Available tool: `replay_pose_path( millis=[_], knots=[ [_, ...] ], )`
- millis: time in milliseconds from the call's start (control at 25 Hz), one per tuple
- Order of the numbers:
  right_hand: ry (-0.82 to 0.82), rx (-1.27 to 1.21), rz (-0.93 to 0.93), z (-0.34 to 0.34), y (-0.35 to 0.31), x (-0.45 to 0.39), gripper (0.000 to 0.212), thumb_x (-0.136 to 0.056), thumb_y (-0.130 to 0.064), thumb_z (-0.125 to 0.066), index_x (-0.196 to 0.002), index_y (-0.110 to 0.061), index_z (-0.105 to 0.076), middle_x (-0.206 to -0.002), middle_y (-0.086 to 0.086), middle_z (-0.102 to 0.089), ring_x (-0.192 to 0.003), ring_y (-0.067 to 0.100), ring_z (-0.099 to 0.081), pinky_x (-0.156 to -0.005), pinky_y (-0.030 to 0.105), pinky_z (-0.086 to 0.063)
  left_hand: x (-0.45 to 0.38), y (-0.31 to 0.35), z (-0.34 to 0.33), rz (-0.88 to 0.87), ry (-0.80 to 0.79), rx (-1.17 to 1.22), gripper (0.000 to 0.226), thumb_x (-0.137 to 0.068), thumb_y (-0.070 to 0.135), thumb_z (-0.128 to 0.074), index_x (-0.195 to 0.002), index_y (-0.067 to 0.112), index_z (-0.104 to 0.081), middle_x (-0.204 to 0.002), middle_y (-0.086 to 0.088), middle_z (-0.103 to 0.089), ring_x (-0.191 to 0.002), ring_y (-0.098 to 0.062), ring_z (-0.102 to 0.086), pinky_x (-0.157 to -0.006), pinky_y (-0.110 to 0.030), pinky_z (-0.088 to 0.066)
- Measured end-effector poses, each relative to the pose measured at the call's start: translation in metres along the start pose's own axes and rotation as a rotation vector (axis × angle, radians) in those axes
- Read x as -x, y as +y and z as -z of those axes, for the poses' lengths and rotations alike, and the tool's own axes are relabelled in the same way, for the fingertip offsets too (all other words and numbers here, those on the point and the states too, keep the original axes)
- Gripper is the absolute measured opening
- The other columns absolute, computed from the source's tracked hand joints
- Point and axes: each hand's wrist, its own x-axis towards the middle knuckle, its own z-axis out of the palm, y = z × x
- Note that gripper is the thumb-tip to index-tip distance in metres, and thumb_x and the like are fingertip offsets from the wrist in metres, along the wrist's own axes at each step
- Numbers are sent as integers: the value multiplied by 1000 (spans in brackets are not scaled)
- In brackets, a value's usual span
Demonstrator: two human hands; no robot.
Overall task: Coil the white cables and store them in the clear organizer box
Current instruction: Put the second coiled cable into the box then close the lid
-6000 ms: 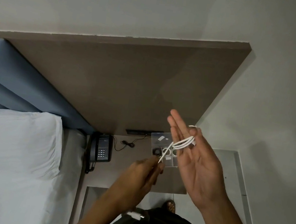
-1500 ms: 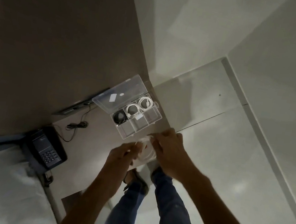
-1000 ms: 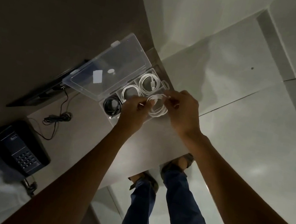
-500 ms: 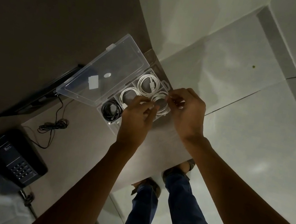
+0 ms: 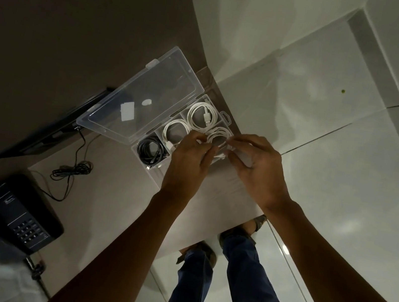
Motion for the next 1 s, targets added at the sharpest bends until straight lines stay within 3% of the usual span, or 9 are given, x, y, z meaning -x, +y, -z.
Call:
replay_pose_path(
  millis=[160,280,400,480,560,640,800,920,1000],
  knots=[
    [50,-80,-126,-4,-6,-5,25,-86,-11,-91,-110,-7,-84,-107,11,-84,-97,29,-79,-89,43,-68,5,-1,11,-14,-52,75,27,-102,14,-75,-125,2,-79,-124,-24,-72,-116,-30,-71,-102,2,-41],
    [31,-217,-306,-7,-12,-8,25,-84,-9,-92,-106,-9,-81,-102,7,-82,-89,20,-79,-85,35,-69,1,6,13,33,-99,35,25,-99,14,-79,-117,-2,-81,-123,-25,-72,-114,-32,-73,-101,-12,-55],
    [34,-324,-462,-4,-16,-18,40,-76,-12,-98,-103,-10,-69,-93,3,-75,-74,13,-73,-67,11,-61,-12,18,10,242,-92,63,26,-92,19,-86,-107,-2,-84,-116,-21,-75,-99,-28,-77,-86,-37,-68],
    [3,-319,-516,-1,-16,-26,48,-72,-15,-100,-102,-11,-63,-90,2,-71,-71,15,-71,-62,10,-58,-20,23,10,288,-41,30,20,-85,16,-93,-96,1,-87,-106,-16,-80,-87,-23,-77,-76,-30,-65],
    [-37,-268,-554,2,-14,-32,48,-72,-16,-100,-98,-14,-60,-91,5,-72,-77,26,-74,-69,27,-64,-24,29,9,290,16,10,16,-79,9,-95,-88,0,-85,-96,-14,-82,-82,-21,-77,-74,-26,-62],
    [-47,-216,-578,-1,-14,-35,44,-74,-12,-98,-95,-15,-60,-91,8,-73,-82,30,-74,-75,39,-66,-26,32,6,358,43,-84,32,-76,15,-97,-100,2,-80,-109,-14,-78,-101,-27,-74,-86,-37,-62],
    [-8,-176,-541,-10,-12,-38,28,-82,-8,-91,-93,-12,-66,-89,7,-73,-78,25,-69,-76,38,-65,-30,23,0,524,1,-242,85,-71,45,-99,-137,7,-61,-137,-10,-67,-131,-30,-63,-115,-50,-48],
    [-13,-233,-512,-9,-6,-31,27,-85,-12,-91,-102,-4,-72,-96,8,-75,-82,21,-69,-70,11,-55,-30,21,2,506,-31,-218,81,-73,47,-97,-134,7,-62,-132,-9,-72,-130,-31,-64,-118,-53,-44],
    [-10,-297,-504,-5,-4,-24,29,-85,-13,-91,-106,-3,-74,-97,6,-76,-80,17,-69,-67,5,-54,-26,20,4,486,-44,-121,62,-74,41,-98,-116,7,-66,-115,-10,-73,-117,-32,-66,-112,-52,-46]
  ],
)
